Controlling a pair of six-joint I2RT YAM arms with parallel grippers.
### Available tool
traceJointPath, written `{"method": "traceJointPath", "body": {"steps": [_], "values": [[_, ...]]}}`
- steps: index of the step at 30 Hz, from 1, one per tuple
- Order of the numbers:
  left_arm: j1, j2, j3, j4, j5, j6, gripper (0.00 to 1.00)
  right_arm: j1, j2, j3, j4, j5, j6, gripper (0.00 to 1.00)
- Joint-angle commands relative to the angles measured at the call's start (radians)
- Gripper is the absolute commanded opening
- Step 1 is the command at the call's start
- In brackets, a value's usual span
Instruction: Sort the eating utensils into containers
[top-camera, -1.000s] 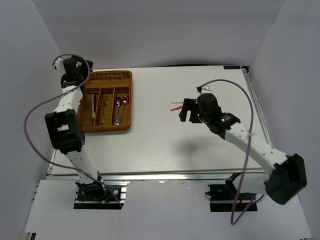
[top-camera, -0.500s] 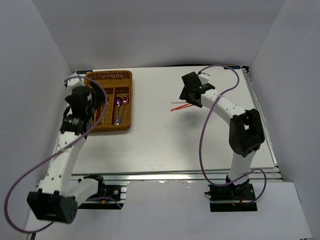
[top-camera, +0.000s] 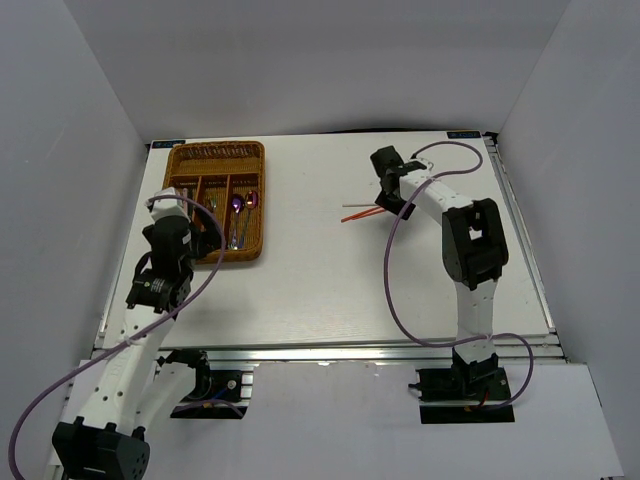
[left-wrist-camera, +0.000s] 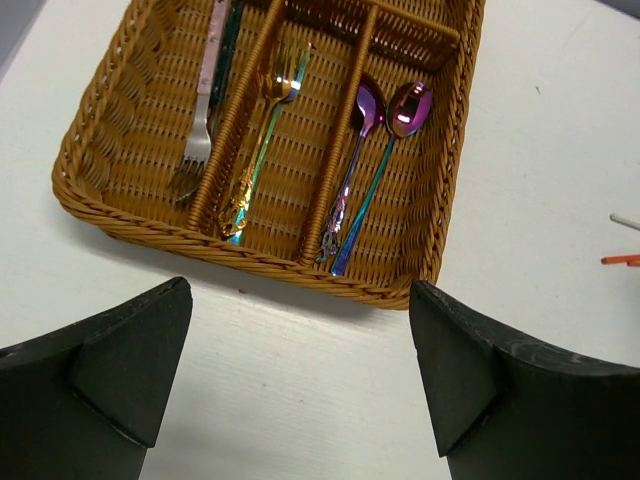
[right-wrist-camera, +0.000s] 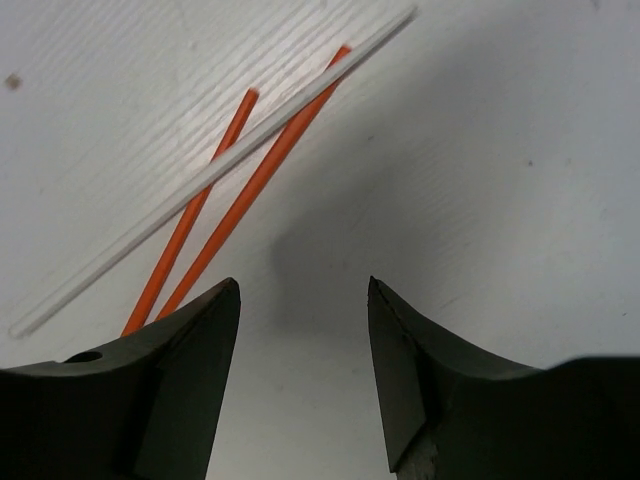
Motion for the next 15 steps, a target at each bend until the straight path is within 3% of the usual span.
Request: {"method": "traceJointPath", "body": {"steps": [1, 15], "values": [[-0.004, 0.025, -0.001, 0.015, 0.042, 0.019, 0.98, -0.021, 0.021, 0.087, -0.054, 0.055, 0.046, 0.58], [-0.007, 0.065, -0.002, 0.019, 0.076, 0.022, 0.98, -0.045, 0.138, 0.197, -0.120, 0.101, 0.121, 0.56]]}}
